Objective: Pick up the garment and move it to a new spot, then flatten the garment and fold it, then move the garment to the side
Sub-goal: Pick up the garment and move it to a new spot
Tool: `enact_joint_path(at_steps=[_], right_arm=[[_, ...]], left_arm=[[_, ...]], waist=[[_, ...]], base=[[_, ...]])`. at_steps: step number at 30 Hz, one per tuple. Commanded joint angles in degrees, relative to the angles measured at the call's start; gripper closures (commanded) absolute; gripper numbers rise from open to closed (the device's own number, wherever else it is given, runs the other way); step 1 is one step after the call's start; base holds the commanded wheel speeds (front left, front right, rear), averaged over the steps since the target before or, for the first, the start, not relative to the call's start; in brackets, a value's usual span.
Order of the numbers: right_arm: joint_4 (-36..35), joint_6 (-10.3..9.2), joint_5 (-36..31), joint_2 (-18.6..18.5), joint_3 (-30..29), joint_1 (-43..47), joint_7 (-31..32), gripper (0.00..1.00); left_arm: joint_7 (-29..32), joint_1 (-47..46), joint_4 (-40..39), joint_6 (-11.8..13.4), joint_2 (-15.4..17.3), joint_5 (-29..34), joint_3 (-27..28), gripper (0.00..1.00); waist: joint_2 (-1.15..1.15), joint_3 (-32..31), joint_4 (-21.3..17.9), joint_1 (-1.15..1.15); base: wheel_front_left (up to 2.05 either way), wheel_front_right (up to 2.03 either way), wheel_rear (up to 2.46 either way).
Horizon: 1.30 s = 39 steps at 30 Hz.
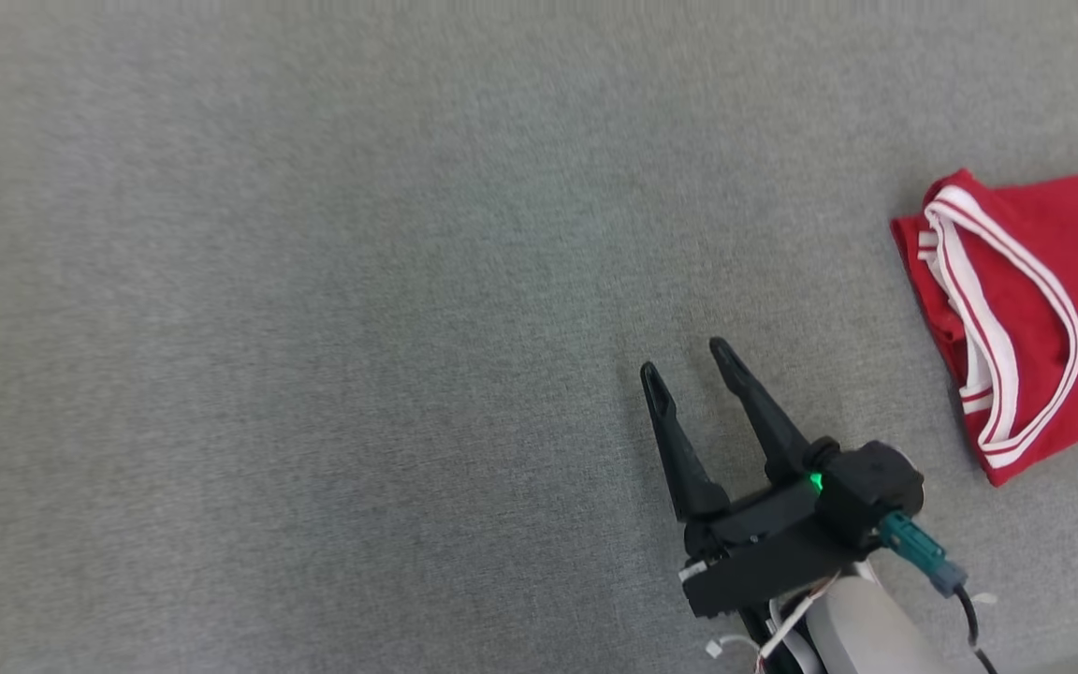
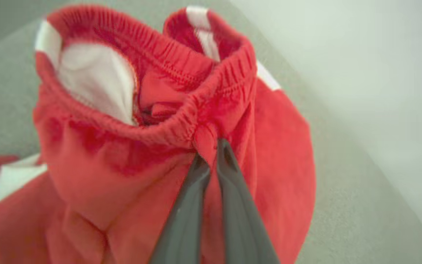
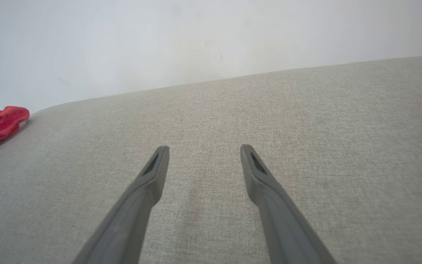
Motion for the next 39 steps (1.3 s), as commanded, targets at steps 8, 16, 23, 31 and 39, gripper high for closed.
enact_joint_path(at_steps=[8, 16, 23, 31, 39], right_arm=[[1.78, -0.15, 1.53, -0.01, -1.37, 4.73, -0.16, 0.00], [2.08, -0.15, 1.78, -0.01, -2.45, 7.62, -0.15, 0.00], [1.66, -0.15, 1.29, 0.01, -2.91, 9.03, -0.15, 0.00], [0.90, -0.15, 1.30, -0.02, -2.72, 9.37, -0.14, 0.00], [0.24, -0.15, 0.84, 0.01, -2.81, 9.97, -0.14, 0.00]], left_arm=[[-4.29, -1.34, -10.67, -1.93, -3.06, 1.23, -1.85, 1.00], [-1.17, -3.29, -25.45, -1.20, -7.84, -0.13, -7.94, 1.00], [2.66, -3.13, -37.24, 0.17, -15.36, -1.69, -18.18, 1.00], [0.27, 1.07, -39.20, -0.63, -22.31, 0.84, -27.10, 1.00], [-9.86, 10.23, -29.39, -3.55, -28.42, 4.86, -30.86, 1.00]], waist=[[-0.01, -13.36, 3.12, -0.01], [-0.01, -18.49, -0.31, -0.01], [-0.01, -19.36, -5.06, -0.01], [-0.01, -18.09, -10.07, -0.01], [-0.01, -16.33, -13.86, -0.01]], base=[[0.00, 0.00, 0.00], [0.00, 0.00, 0.00], [0.00, 0.00, 0.00], [0.00, 0.00, 0.00], [0.00, 0.00, 0.00]])
